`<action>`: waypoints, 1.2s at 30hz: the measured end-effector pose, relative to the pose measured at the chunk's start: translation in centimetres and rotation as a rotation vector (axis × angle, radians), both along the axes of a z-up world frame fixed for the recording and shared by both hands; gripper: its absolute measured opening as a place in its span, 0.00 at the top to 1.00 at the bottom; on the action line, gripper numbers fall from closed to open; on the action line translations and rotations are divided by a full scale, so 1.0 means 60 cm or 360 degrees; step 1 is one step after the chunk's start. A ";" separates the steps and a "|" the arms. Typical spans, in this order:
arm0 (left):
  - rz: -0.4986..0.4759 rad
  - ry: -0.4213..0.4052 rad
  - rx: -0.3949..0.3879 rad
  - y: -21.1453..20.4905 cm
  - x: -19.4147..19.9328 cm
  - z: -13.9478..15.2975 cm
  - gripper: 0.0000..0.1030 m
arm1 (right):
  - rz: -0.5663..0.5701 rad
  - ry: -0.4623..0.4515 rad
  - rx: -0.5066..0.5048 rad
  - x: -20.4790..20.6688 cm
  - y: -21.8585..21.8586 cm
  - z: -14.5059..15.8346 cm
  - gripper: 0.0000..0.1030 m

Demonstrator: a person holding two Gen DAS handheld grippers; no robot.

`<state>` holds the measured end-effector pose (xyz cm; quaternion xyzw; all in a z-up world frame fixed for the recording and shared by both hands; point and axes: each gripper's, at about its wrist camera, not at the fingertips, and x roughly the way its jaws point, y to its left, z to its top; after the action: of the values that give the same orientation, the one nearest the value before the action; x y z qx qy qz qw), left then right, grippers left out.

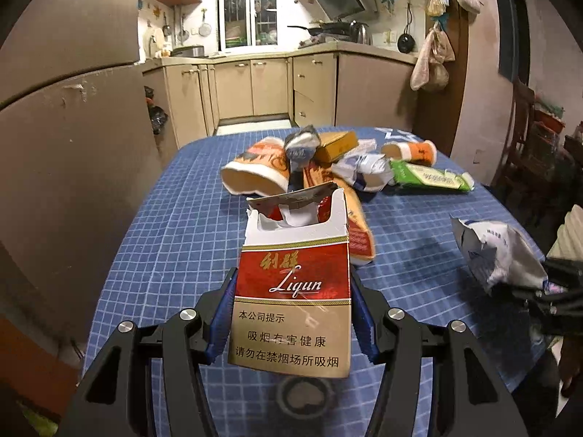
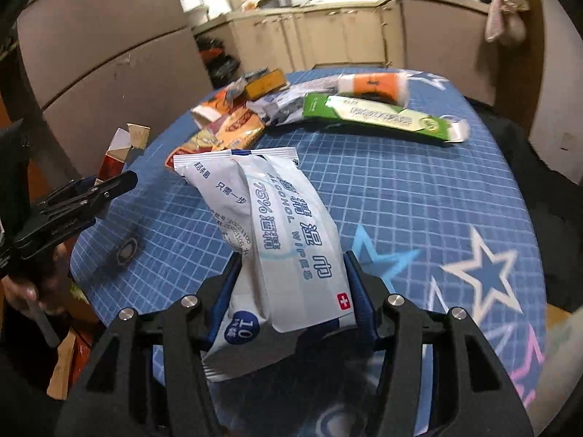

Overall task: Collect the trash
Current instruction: 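Carry the cigarette pack and wipes packet with both tools over the bucket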

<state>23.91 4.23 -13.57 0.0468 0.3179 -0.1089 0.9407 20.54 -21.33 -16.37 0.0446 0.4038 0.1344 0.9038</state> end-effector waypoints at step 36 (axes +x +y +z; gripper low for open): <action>-0.0539 -0.0372 0.0025 -0.420 -0.158 0.182 0.44 | -0.0765 -0.0600 0.0011 -0.276 -0.301 0.200 0.49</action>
<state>14.45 -21.00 -2.67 0.1194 0.1951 -0.2569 0.9390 4.00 -39.41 -4.39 0.1161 0.2063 -0.0761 0.9686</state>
